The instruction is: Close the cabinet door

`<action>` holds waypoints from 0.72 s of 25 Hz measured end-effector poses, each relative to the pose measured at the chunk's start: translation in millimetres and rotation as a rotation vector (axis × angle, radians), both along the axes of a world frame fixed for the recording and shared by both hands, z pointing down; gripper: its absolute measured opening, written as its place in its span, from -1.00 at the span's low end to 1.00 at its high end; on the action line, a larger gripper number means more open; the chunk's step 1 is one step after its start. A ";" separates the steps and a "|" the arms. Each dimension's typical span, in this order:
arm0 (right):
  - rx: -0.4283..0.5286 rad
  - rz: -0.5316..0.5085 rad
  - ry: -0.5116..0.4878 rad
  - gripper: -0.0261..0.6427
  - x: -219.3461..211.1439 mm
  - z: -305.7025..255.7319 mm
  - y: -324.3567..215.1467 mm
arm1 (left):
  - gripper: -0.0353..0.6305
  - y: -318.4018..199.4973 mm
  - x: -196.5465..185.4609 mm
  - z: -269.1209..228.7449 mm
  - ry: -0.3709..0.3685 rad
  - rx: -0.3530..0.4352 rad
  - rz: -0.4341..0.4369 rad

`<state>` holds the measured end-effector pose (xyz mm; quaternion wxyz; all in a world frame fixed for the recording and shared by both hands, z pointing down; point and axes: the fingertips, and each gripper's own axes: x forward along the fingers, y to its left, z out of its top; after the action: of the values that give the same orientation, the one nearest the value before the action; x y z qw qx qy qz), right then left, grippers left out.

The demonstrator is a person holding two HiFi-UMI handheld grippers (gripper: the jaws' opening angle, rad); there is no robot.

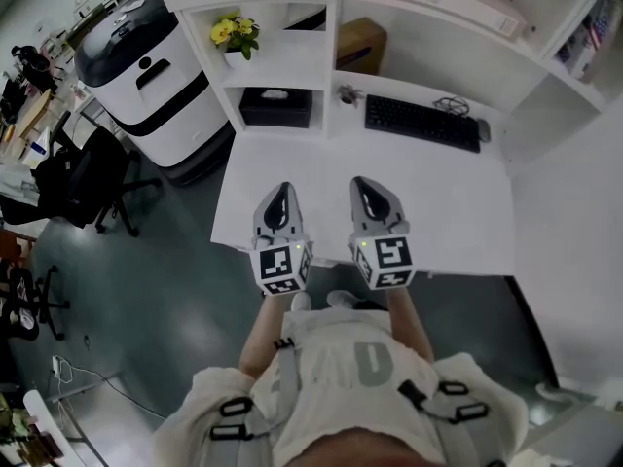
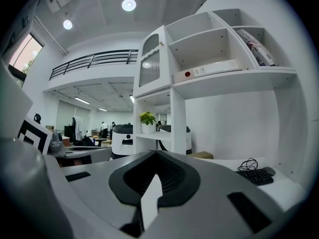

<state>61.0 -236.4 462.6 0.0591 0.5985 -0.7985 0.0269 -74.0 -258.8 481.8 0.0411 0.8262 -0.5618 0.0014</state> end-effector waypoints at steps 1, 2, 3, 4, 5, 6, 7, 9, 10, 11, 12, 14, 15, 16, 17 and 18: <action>0.001 0.005 0.001 -0.91 1.4 -0.3 -0.3 | -0.88 -1.4 -0.1 -0.9 -0.003 0.004 -0.001; -0.001 0.011 -0.001 -0.91 3.0 0.1 -0.5 | -0.88 -2.4 -0.3 -2.4 -0.006 0.008 -0.003; -0.002 0.015 -0.002 -0.91 4.7 0.8 -0.7 | -0.88 -2.8 -0.5 -3.9 -0.011 0.014 -0.005; -0.004 0.018 -0.002 -0.91 6.3 1.7 -0.7 | -0.88 -2.9 -0.7 -5.2 -0.017 0.020 -0.007; -0.006 0.021 -0.003 -0.91 7.8 2.4 -0.8 | -0.88 -2.8 -1.0 -6.0 -0.021 0.024 -0.008; -0.007 0.024 -0.003 -0.91 8.9 2.9 -0.8 | -0.88 -2.6 -1.2 -6.3 -0.022 0.026 -0.008; -0.007 0.026 -0.003 -0.91 9.7 3.1 -0.9 | -0.88 -2.5 -1.1 -6.3 -0.021 0.027 -0.006; -0.006 0.027 -0.002 -0.91 10.2 3.0 -1.5 | -0.88 -1.8 -0.3 -7.1 -0.017 0.032 0.002; -0.005 0.027 -0.001 -0.91 10.0 2.7 -2.0 | -0.88 -1.1 0.0 -7.9 -0.012 0.035 0.005; -0.004 0.026 -0.001 -0.91 9.4 2.2 -2.5 | -0.88 -0.4 0.0 -8.7 -0.004 0.036 0.007; -0.003 0.023 -0.003 -0.91 8.4 1.7 -2.9 | -0.88 0.3 -0.2 -9.0 0.005 0.034 0.007; -0.002 0.013 -0.006 -0.91 6.1 1.0 -3.7 | -0.88 1.0 -1.4 -8.7 0.014 0.028 0.003; -0.001 0.008 -0.005 -0.91 5.1 0.8 -4.1 | -0.88 0.9 -2.6 -8.3 0.012 0.028 0.000; 0.001 0.002 -0.002 -0.91 4.2 0.6 -4.3 | -0.88 0.9 -4.1 -8.1 0.010 0.030 -0.005; 0.002 -0.003 0.001 -0.91 3.1 0.8 -4.4 | -0.88 1.0 -5.7 -8.3 0.010 0.031 -0.010; -0.001 -0.005 0.004 -0.91 2.1 1.3 -4.4 | -0.88 1.3 -7.4 -9.0 0.010 0.032 -0.015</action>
<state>63.0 -240.8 463.9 0.0613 0.5964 -0.7999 0.0261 -81.3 -257.5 472.9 0.0305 0.8225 -0.5678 -0.0120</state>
